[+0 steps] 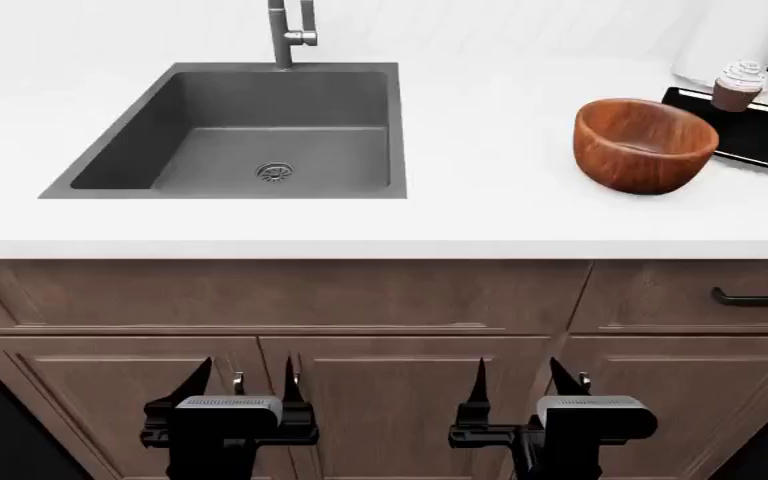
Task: Move the fresh-baked cupcake off the tray onto the counter, and place the bowl used for mixing into the sink.
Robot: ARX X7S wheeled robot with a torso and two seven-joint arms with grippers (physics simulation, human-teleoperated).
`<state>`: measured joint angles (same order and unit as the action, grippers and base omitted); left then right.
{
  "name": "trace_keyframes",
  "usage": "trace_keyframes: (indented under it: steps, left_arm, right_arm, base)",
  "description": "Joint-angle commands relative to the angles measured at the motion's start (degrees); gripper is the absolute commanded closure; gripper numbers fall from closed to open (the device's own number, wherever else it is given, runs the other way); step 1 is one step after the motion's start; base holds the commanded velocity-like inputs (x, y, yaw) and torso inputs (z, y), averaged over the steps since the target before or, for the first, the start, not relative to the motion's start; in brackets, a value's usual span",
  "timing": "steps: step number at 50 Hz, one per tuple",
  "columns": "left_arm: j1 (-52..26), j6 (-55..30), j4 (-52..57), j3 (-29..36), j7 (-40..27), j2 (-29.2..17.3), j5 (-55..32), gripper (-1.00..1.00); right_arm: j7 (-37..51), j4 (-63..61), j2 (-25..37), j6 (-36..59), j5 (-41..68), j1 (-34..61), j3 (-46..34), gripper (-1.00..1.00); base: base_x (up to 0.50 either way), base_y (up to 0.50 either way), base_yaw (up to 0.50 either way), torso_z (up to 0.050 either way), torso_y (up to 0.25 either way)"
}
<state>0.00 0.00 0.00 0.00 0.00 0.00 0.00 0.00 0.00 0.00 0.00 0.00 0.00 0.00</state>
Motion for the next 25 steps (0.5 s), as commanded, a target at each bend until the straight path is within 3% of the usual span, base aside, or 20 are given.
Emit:
trace_keyframes:
  steps: [1, 13, 25]
  left_arm:
    - [0.02, -0.67, 0.97, 1.28, -1.15, -0.93, -0.48, -1.0]
    - [0.73, -6.68, 9.96, 4.76, -2.4, -3.92, -0.5, -1.0]
    - [-2.28, -37.36, 46.5, 10.48, 4.92, -11.24, 0.37, -1.0]
  right_arm:
    - [1.23, -0.87, 0.82, 0.5, 0.64, -0.28, -1.46, -1.0]
    - [2.81, -8.74, 3.4, 4.07, 2.19, -1.2, -4.53, -1.0]
    - [0.5, -46.47, 8.22, 29.04, 2.76, 0.08, -7.77, -1.0]
  base:
    - [0.0, 0.0, 0.0, 0.0, 0.0]
    - [0.0, 0.0, 0.0, 0.0, 0.0]
    - [0.0, 0.0, 0.0, 0.0, 0.0]
